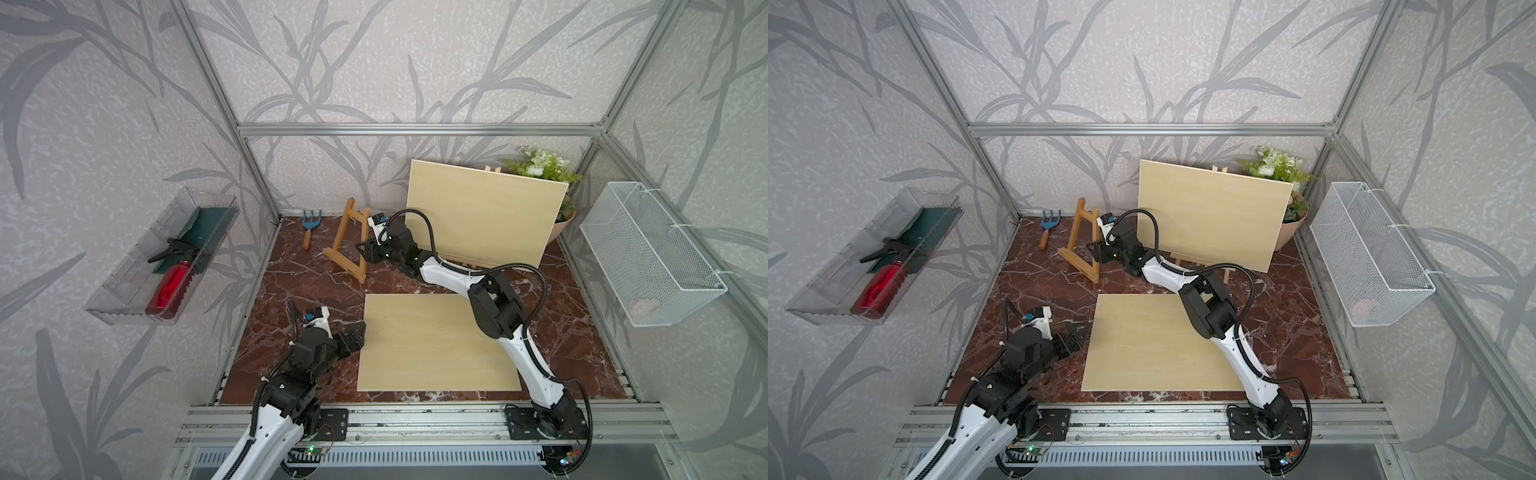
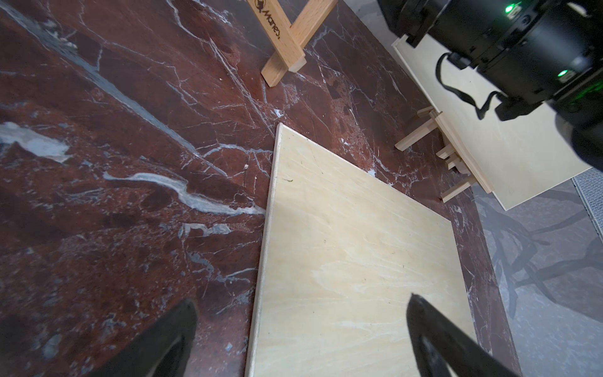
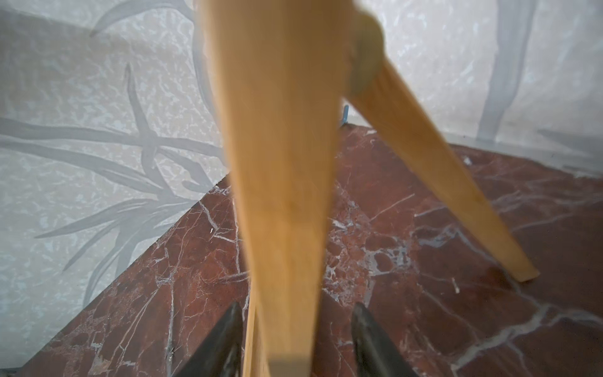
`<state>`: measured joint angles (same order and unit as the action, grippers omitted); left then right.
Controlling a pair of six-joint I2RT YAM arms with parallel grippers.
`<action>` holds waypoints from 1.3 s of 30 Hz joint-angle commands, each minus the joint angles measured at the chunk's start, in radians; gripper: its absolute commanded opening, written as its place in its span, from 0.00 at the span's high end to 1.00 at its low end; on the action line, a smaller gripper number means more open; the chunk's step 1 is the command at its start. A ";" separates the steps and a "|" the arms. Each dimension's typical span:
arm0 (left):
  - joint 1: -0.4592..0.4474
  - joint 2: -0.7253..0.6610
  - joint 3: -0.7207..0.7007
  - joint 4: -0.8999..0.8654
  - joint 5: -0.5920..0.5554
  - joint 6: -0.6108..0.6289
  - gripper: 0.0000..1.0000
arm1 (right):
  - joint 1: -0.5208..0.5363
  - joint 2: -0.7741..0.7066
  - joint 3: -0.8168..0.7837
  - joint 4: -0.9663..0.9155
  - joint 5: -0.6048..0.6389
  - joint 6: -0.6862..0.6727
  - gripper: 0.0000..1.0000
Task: Disassemble the easel
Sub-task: Pick up the easel at the center of the board.
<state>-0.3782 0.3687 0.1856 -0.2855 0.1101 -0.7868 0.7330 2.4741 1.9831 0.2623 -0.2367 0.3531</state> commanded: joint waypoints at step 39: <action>-0.039 0.490 0.608 -0.015 0.059 -0.064 0.67 | 0.013 -0.440 -0.513 0.377 -0.273 -0.125 1.00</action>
<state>-0.4118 0.7887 0.6254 -0.2420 0.1295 -0.8646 0.7444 2.1319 1.4879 0.4553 -0.4313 0.2562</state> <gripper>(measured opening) 0.352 0.164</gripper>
